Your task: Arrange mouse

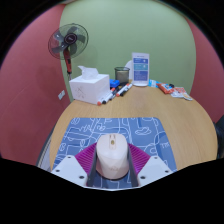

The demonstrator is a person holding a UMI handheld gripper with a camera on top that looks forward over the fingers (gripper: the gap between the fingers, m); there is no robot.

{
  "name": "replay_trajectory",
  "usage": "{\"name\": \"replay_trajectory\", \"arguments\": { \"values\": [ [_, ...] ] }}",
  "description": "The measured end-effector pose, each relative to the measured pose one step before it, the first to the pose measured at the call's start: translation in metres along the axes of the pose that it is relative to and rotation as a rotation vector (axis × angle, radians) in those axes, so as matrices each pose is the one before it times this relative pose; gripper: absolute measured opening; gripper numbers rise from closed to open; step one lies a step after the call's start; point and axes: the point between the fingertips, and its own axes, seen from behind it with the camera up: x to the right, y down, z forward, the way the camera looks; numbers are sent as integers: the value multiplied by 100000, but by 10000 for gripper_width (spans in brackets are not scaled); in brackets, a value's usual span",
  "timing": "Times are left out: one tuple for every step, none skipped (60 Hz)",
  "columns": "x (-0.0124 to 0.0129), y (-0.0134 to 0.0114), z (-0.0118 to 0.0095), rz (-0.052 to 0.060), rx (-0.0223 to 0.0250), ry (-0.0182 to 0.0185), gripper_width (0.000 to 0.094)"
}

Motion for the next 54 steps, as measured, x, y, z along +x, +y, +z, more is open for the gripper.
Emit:
{"name": "replay_trajectory", "arguments": {
  "values": [
    [21, -14, -199, -117, 422, -7, 509],
    [19, 42, -1, -627, 1008, 398, 514],
    [38, 60, -12, -710, -241, 291, 530],
    [13, 85, -88, -649, -545, 255, 540],
    [11, -20, -147, -591, -170, 121, 565],
    [69, -111, -200, -536, 104, 346, 602],
    [17, -149, -253, -541, 274, 208, 652],
    [-10, -160, -338, -539, 207, 36, 715],
    [-7, -303, -463, -457, -232, 173, 778],
    [-50, -128, -453, -218, 39, 86, 823],
    [-102, -176, -485, -181, 99, -90, 868],
    [9, -190, -533, -38, 133, 286, 834],
    [15, -212, -592, 167, 143, 545, 824],
    [7, -252, -647, 118, 243, 526, 830],
    [-39, -276, -717, 117, 358, 403, 838],
    [-64, -301, -721, -20, 435, 284, 843],
    [-62, -313, -780, -37, 581, 261, 847],
    [-58, -343, -797, -40, 593, 324, 846],
    [-63, -327, -815, -115, 540, 299, 848],
    [-159, -309, -1011, -186, 295, 336, 847],
    [-74, -247, -861, -94, 345, 224, 846],
    [-90, -265, -850, 8, 377, 205, 846],
    [-123, -260, -884, 167, 445, 109, 847],
    [-162, -263, -870, 235, 418, 20, 848],
    [-197, -227, -891, 188, 401, -138, 847],
    [-214, -216, -898, 139, 487, -268, 847],
    [-267, -175, -818, 86, 497, -170, 847],
    [-164, -257, -1017, 199, 430, -218, 847],
    [-128, -163, -853, 94, 379, 21, 846],
    [-93, -111, -853, 109, 232, 297, 841],
    [-80, -65, -865, 159, 149, 254, 838],
    [-93, -56, -871, 283, 174, 139, 839],
    [-159, -17, -857, 373, 225, 5, 838],
    [-167, 4, -854, 296, 179, -183, 839],
    [-187, 164, -734, 198, 381, -106, 840],
    [-145, 58, -755, 128, 212, -80, 843],
    [-160, 107, -730, 93, 94, 19, 843],
    [-74, 151, -739, 15, 73, 108, 841],
    [-63, 139, -696, -134, 114, 136, 840],
    [-39, 143, -840, -127, 111, 71, 843],
    [-45, 165, -605, -216, 216, 204, 842],
    [-48, 156, -607, -188, 151, 241, 843],
    [-47, 199, -628, -219, 45, 166, 842],
    [-36, 211, -633, -258, -16, 111, 839],
    [-43, 231, -571, -293, -48, 73, 842],
    [-49, 242, -564, -206, 10, 101, 840],
    [-47, 237, -565, -14, 107, 51, 841],
    [-55, 209, -542, 105, 36, -36, 841],
    [-66, 289, -497, 15, 59, -118, 841],
    [-1, 274, -472, 64, -309, -216, 840],
    [-106, 270, -475, 19, -235, -93, 841],
    [-18, 236, -400, -1, -130, 37, 841],
    [-15, 248, -363, -104, -51, 99, 841],
    [36, 169, -329, -44, 38, 169, 843]
  ]
}}
